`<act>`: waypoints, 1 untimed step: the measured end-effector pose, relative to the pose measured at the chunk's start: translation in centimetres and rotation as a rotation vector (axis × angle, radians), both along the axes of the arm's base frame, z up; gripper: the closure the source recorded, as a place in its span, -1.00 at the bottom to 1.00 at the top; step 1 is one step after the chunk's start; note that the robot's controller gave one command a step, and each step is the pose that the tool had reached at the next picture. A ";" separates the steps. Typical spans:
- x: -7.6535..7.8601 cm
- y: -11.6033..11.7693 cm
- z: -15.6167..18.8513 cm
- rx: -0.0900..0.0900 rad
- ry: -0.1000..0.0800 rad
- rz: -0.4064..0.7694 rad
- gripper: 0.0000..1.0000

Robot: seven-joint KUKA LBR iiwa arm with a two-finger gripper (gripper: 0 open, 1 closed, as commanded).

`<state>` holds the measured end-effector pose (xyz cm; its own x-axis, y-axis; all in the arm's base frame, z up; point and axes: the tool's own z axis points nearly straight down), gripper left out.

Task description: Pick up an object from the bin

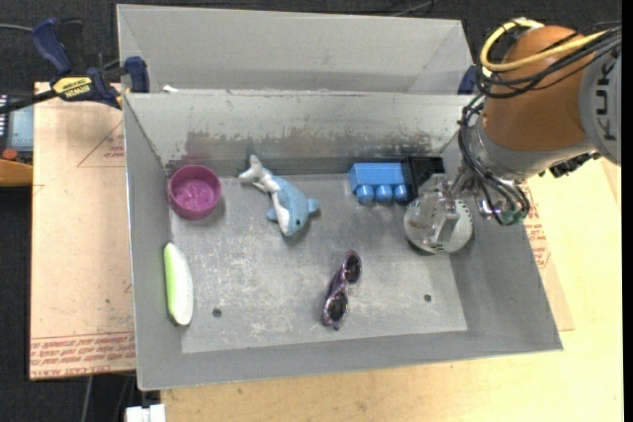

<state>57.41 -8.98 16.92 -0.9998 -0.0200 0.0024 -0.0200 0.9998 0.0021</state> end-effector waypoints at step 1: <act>3.4 7.0 -0.5 0.000 -0.017 0.209 1.00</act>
Offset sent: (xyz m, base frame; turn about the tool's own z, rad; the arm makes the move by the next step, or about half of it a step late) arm -0.0146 0.0027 0.0453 -0.0310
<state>60.82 -1.95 16.45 -0.9738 -0.2272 -0.0142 -0.2272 0.9739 -0.0002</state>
